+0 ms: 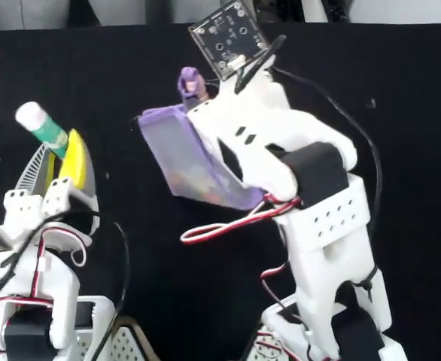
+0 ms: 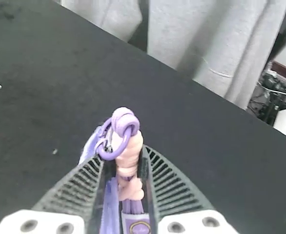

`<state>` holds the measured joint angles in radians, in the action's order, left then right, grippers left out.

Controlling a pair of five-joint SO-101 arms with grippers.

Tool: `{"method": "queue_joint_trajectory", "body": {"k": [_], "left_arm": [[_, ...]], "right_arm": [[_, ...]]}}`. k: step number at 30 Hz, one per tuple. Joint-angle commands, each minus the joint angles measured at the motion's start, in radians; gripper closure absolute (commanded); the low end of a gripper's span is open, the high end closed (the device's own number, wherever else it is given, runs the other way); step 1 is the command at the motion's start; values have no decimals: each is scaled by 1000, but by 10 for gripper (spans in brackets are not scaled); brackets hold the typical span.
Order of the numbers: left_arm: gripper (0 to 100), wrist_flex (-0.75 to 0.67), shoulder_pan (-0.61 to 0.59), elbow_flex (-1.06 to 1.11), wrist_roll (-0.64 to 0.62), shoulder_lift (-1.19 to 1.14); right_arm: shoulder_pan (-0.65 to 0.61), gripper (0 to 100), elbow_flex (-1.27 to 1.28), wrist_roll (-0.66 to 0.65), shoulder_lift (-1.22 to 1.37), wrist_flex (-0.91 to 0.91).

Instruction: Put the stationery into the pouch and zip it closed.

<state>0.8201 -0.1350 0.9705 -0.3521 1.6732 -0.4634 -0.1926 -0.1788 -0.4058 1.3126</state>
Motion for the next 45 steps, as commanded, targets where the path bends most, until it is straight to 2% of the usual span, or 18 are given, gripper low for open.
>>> {"method": "queue_joint_trajectory", "body": {"k": [1, 5, 7, 14, 23, 27, 30, 32, 35, 37, 45], "left_arm": [[971, -21, -68, -64, -153, 6], [971, -29, -180, -67, -262, 11], [971, -31, -170, -73, -302, 11], [971, -163, 54, -21, -264, 12], [971, -292, 266, 4, -259, 14], [971, -391, 409, 19, -259, 6], [971, -503, 526, 110, -252, 3], [971, -606, 581, 202, -190, 3], [971, -738, 615, 325, -97, 9], [971, -776, 621, 371, -87, 11], [971, -784, 682, 380, -86, 6]], "right_arm": [[-20, 988, -71, 54, 2, -31], [3, 988, -110, 104, 13, -14], [21, 988, -150, 141, 41, 21], [44, 988, -263, 216, 223, 66], [81, 988, -351, 224, 358, 57], [84, 988, -367, 224, 389, 58], [84, 988, -377, 221, 397, 63], [92, 988, -381, 218, 397, 64], [126, 988, -395, 218, 403, 63], [140, 988, -407, 218, 404, 64], [143, 988, -409, 216, 404, 64]]}}
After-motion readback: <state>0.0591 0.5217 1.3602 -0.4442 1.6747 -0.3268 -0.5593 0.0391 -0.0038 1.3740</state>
